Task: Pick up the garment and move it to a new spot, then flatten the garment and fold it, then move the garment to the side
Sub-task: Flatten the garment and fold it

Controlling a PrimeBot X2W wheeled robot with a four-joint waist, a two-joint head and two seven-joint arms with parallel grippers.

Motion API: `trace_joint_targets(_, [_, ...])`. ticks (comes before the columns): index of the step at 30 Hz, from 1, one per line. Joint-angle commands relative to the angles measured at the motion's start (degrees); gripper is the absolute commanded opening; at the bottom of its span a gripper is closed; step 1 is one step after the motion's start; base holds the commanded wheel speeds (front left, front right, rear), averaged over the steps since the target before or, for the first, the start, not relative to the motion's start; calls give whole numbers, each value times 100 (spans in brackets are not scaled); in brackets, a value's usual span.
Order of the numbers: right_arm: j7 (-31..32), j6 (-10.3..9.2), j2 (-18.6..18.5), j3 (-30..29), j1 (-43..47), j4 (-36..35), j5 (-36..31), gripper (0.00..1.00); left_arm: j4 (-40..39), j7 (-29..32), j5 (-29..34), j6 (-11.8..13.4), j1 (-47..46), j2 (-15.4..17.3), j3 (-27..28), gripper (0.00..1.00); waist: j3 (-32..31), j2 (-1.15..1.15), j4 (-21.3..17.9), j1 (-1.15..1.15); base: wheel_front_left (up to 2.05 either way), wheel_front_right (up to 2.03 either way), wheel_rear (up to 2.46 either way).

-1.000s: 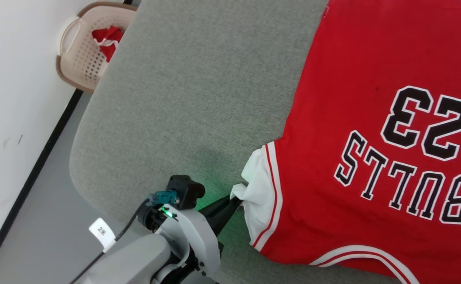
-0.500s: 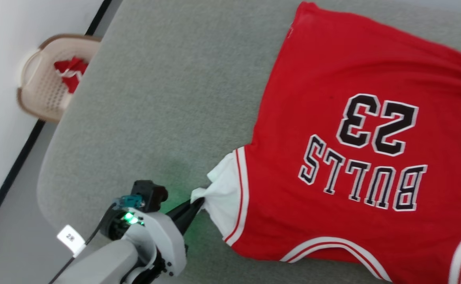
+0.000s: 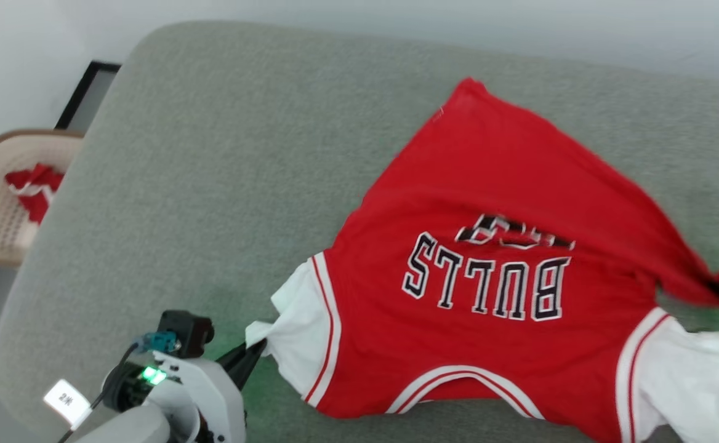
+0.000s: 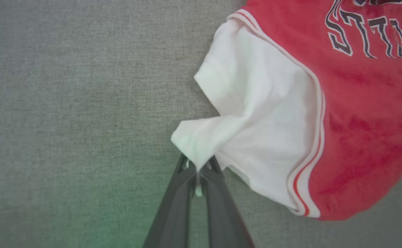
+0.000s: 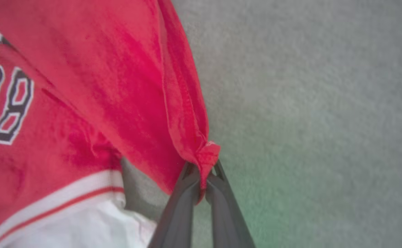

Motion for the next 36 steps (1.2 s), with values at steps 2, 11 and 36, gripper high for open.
trace_joint_targets(2, [-27, -2, 68, -313, 695, -283, 97, 0, -128, 11, -61, 112, 173, 137, 21, 0, -381, 0, -411, 0, 0, 0, 0])
trace_joint_targets(11, [-106, -2, 592, -1251, 2259, -797, -26, 0, -405, 21, -170, 276, 410, 330, 35, 0, -534, 0, -574, 0, 0, 0, 0])
trace_joint_targets(36, [-24, -11, 1158, -1647, 2559, -752, -792, 100, -604, -39, -237, 379, 476, 312, 57, 0, -505, 0, -585, 0, 0, 0, 0])
